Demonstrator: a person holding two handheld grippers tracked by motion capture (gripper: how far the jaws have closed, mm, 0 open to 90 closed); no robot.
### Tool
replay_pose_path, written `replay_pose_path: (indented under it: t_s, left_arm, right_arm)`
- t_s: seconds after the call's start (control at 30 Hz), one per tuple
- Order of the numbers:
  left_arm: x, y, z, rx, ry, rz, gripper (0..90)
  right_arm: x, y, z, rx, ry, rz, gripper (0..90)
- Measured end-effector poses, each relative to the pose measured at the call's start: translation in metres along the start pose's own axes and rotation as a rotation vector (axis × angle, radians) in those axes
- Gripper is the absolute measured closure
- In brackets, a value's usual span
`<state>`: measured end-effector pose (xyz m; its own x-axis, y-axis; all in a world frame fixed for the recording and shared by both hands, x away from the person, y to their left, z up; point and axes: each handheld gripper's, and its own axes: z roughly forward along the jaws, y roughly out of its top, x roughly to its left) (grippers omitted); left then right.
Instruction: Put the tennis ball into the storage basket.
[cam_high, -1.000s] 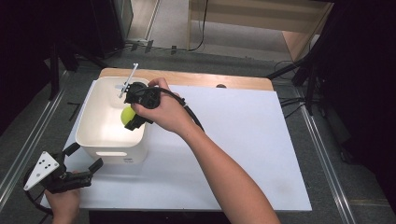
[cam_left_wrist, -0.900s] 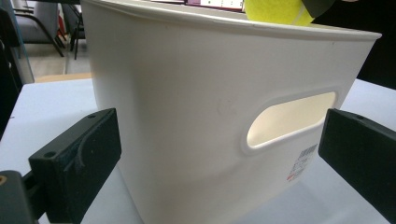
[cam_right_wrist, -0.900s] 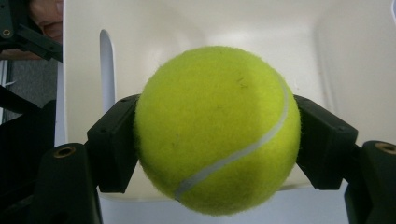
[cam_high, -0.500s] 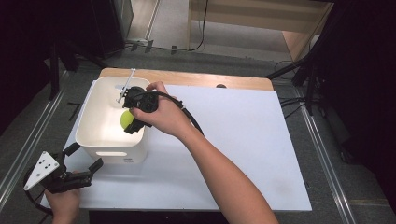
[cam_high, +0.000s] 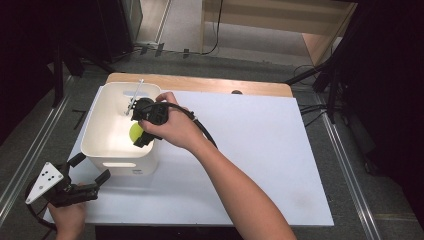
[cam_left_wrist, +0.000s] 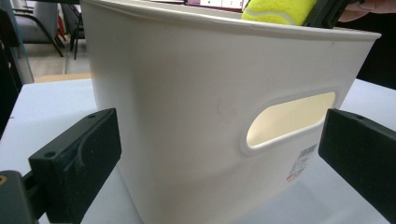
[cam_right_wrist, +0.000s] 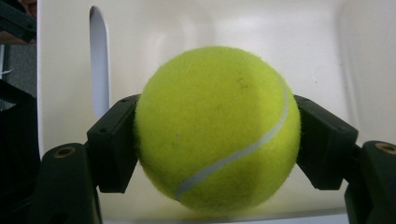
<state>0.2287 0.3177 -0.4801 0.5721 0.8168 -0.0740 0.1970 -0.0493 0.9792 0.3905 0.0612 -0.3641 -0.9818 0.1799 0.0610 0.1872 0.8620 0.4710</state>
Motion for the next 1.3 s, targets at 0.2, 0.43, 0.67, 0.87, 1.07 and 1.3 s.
replay_pose_path:
  t_s: [0.2,0.43,0.67,0.87,1.07,1.3]
  left_arm:
    - [0.0,0.0,0.0,0.001,-0.001,0.0,0.0]
    - [0.0,0.0,0.0,-0.002,-0.002,0.0,0.0]
    - [0.0,0.0,0.0,0.0,-0.003,0.001,0.0]
    - [0.0,0.0,0.0,0.0,0.0,0.0,0.0]
    - [0.0,0.0,0.0,-0.001,-0.001,0.0,0.0]
    - [0.0,0.0,0.0,-0.003,0.0,-0.002,0.0]
  right_arm:
    - [0.001,-0.001,0.005,0.01,0.004,-0.005,23.1]
    - [0.002,-0.001,0.01,0.04,0.006,-0.006,23.0]
    - [0.005,-0.001,0.013,0.052,-0.014,-0.029,21.1]
    - [0.004,-0.001,0.006,0.019,-0.033,-0.007,11.2]
    - [0.002,-0.005,-0.004,-0.021,-0.043,0.007,11.1]
    - [0.001,-0.011,-0.018,-0.051,-0.07,0.019,10.8]
